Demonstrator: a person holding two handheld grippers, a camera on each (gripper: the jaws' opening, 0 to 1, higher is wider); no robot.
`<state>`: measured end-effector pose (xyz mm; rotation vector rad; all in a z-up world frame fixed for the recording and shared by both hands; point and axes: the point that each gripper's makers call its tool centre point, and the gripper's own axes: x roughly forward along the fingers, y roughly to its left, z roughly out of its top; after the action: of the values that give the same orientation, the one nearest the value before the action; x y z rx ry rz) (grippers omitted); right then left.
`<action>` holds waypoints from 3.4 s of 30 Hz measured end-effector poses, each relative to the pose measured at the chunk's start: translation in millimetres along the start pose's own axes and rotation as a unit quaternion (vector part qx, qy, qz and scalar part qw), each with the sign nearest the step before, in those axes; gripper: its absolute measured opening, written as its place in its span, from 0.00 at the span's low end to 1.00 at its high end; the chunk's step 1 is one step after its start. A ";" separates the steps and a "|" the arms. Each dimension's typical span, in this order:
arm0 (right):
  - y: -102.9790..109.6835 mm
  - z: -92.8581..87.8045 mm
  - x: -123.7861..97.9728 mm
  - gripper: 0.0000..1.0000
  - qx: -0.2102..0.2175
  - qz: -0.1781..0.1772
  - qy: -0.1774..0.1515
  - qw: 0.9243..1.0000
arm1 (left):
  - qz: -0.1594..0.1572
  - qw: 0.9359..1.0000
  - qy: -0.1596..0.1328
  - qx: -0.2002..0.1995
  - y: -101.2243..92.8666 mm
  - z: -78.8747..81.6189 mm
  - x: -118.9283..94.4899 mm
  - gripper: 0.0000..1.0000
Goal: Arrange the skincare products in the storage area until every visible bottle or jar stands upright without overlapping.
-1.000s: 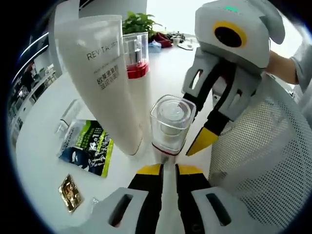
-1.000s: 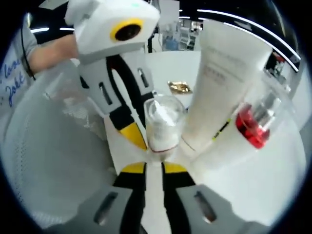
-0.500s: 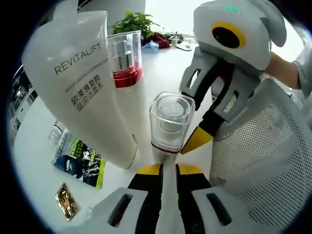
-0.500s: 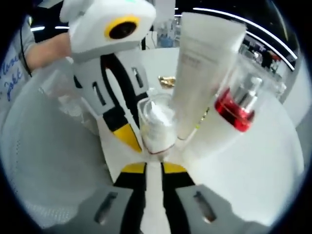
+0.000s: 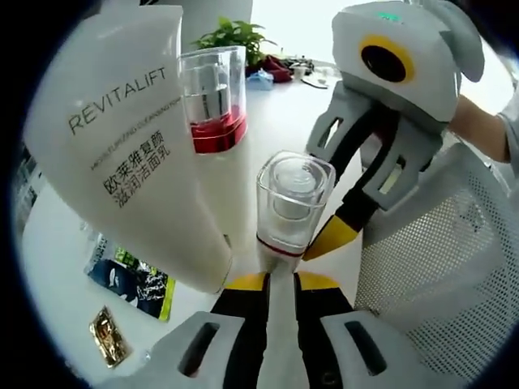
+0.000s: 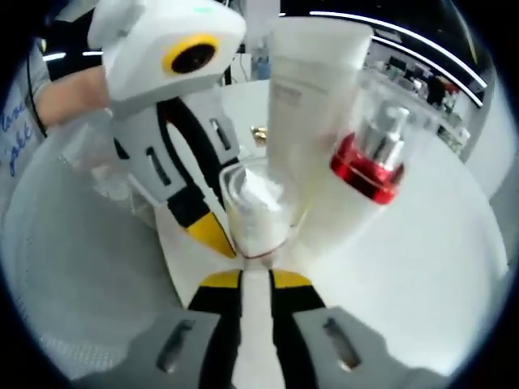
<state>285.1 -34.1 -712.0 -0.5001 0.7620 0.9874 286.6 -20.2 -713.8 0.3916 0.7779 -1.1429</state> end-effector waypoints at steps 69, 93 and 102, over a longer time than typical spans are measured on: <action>-54.2 16.1 5.6 0.26 -0.166 0.095 -0.058 0.980 | 0.093 0.995 -0.037 0.002 60.1 0.3 -17.2 0.26; -43.3 0.9 12.4 0.12 -0.109 0.078 -0.059 0.989 | 0.080 0.996 -0.034 0.014 60.8 2.5 -14.1 0.18; -63.2 12.2 -16.1 0.11 -0.113 0.053 -0.076 0.989 | 0.080 0.996 -0.033 0.016 60.3 1.3 -15.5 0.18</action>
<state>339.6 -64.6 -689.3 -0.5766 0.5461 1.2045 339.2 12.6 -708.0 0.4340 0.6597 -1.0143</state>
